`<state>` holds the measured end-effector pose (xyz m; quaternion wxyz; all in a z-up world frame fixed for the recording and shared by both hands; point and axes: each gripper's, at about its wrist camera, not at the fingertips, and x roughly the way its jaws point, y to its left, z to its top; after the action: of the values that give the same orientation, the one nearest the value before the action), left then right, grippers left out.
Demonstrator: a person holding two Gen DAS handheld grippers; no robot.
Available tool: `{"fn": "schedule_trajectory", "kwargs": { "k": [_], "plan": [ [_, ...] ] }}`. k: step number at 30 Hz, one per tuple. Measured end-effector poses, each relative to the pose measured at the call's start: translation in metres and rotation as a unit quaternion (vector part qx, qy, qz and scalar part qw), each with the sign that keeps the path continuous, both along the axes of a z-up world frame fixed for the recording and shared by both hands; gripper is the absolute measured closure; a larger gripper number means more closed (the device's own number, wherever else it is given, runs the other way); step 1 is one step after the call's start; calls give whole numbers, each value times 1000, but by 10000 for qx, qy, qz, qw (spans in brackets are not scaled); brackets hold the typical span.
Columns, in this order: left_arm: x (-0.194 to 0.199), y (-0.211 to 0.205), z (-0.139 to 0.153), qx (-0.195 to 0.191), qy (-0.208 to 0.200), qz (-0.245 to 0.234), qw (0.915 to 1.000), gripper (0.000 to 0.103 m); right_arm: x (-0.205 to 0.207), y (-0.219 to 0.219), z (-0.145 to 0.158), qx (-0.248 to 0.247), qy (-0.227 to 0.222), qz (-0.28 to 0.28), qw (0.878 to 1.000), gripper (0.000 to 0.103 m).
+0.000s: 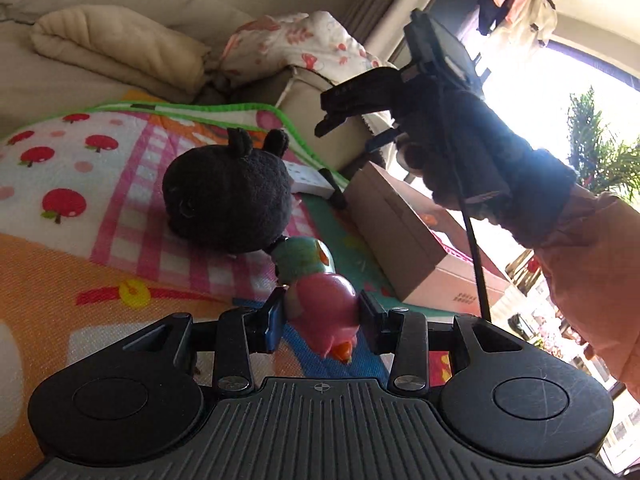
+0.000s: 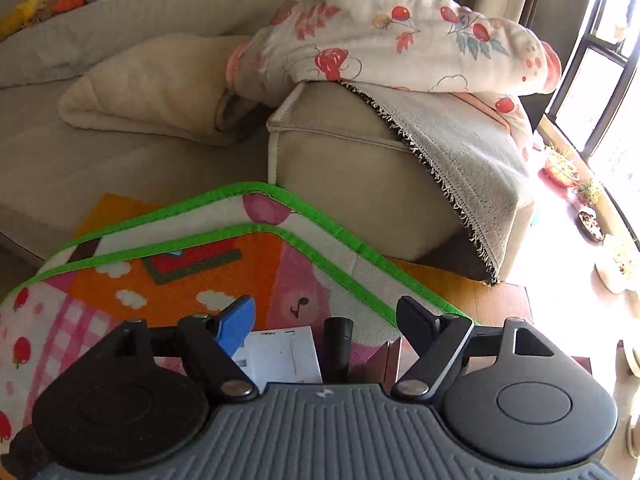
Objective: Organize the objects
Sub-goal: 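Grasp the black cylinder with the right tool while the left tool holds the figure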
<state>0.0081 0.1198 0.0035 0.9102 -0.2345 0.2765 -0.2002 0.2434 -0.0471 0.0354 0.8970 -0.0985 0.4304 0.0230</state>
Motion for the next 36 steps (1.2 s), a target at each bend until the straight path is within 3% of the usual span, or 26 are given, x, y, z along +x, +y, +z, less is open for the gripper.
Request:
{"fn": "schedule_trajectory", "kwargs": {
  "k": [1,3,5,8,10,12,14,22,26,29,33,34,36],
  "plan": [
    [0,2,-1,-89,-1,18,10000,60,12,2,-9,-99,115,-103,9998,33],
    [2,6,-2,-228,70,35,9997,60,27,6,-23,-302,238,-294,9988,55],
    [5,9,-4,-328,158,43,9993,60,41,8,-36,-438,373,-514,9970,65],
    [6,10,-4,-372,187,57,9991,60,51,16,-49,-681,384,-587,9952,67],
    [5,11,-5,-372,169,68,9991,60,53,21,-56,-815,390,-523,9945,73],
    [5,12,-5,-386,146,111,9991,60,50,25,-61,-763,467,-465,9949,86],
    [5,13,-5,-423,168,154,9988,60,40,28,-58,-619,549,-279,9962,90],
    [6,19,-7,-527,245,318,9978,60,-31,23,-47,-19,1095,442,9930,91],
    [7,21,-8,-577,296,390,9971,60,-77,11,-42,505,1451,723,9855,91],
    [6,21,-8,-572,309,427,9970,60,-112,11,-40,524,1550,1230,9788,91],
    [7,19,-7,-522,313,433,9972,60,-128,11,-16,240,1062,1467,9832,86],
    [7,20,-7,-523,324,437,9971,60,-122,10,-9,239,939,1347,9861,82],
    [6,20,-7,-544,340,442,9970,60,-96,8,2,267,744,1044,9914,65]
  ]
}}
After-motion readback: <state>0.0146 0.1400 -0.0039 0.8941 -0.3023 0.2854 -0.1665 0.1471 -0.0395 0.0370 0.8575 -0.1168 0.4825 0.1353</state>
